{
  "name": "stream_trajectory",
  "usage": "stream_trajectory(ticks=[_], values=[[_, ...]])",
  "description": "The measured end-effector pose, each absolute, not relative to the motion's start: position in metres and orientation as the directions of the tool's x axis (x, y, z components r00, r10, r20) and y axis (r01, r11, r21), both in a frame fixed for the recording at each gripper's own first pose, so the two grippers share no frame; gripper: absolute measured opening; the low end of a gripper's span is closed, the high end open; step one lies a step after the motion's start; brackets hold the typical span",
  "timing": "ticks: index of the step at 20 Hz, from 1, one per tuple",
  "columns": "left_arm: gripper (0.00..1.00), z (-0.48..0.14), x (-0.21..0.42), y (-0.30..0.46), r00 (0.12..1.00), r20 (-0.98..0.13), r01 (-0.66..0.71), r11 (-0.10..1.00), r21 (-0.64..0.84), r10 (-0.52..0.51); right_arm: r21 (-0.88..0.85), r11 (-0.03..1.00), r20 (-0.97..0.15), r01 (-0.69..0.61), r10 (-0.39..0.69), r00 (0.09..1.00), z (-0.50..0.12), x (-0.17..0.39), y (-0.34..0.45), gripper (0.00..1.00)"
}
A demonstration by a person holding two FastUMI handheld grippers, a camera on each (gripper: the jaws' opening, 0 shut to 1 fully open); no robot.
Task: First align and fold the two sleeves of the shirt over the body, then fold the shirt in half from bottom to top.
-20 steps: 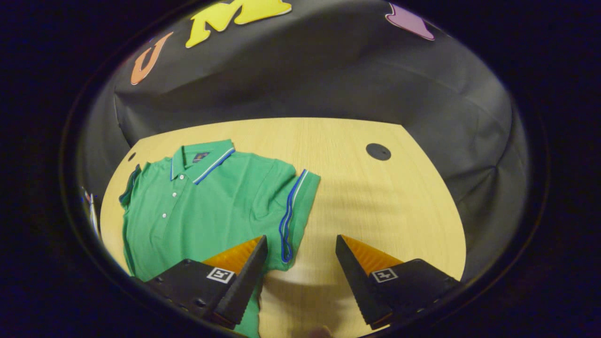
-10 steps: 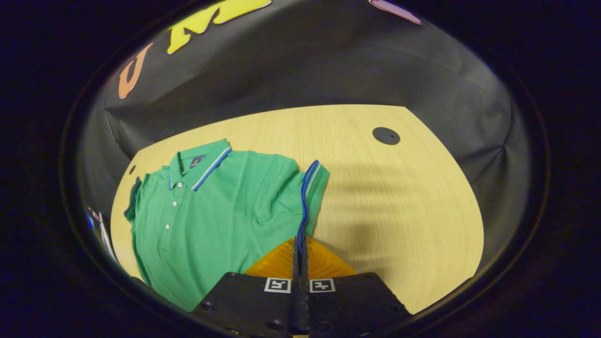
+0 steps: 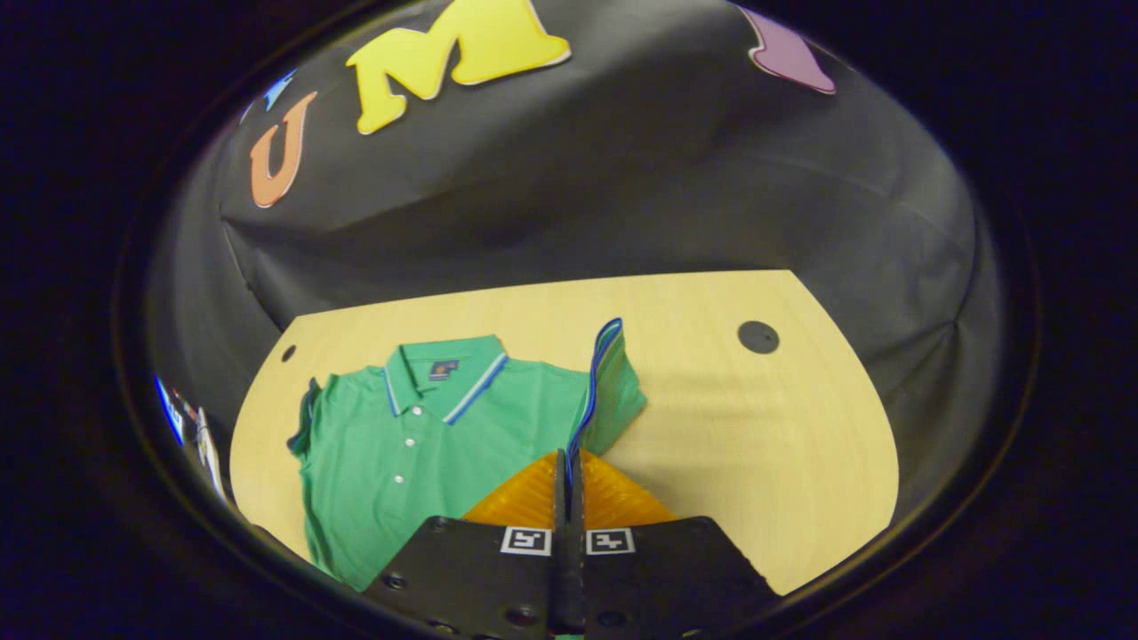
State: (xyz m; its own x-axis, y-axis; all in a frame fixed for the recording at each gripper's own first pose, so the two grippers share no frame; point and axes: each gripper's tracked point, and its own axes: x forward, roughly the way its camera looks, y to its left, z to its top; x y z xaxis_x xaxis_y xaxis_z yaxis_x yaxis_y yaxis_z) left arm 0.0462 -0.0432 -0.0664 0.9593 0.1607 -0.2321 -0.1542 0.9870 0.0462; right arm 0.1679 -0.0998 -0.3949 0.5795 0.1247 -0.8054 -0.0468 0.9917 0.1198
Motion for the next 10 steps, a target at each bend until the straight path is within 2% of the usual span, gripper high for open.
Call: stream_trajectory(ticks=[5,10], values=[[1.00,-0.066,0.033,-0.012,0.943,-0.245,-0.215,0.975,0.061,0.224,0.135,0.982,-0.814,-0.130,0.184,0.551,-0.403,0.170,-0.028,0.00],[1.00,-0.070,0.022,0.013,0.927,-0.261,-0.261,0.963,0.070,0.270,0.131,0.979,-0.843,-0.154,0.192,0.502,-0.429,0.169,0.016,0.00]])
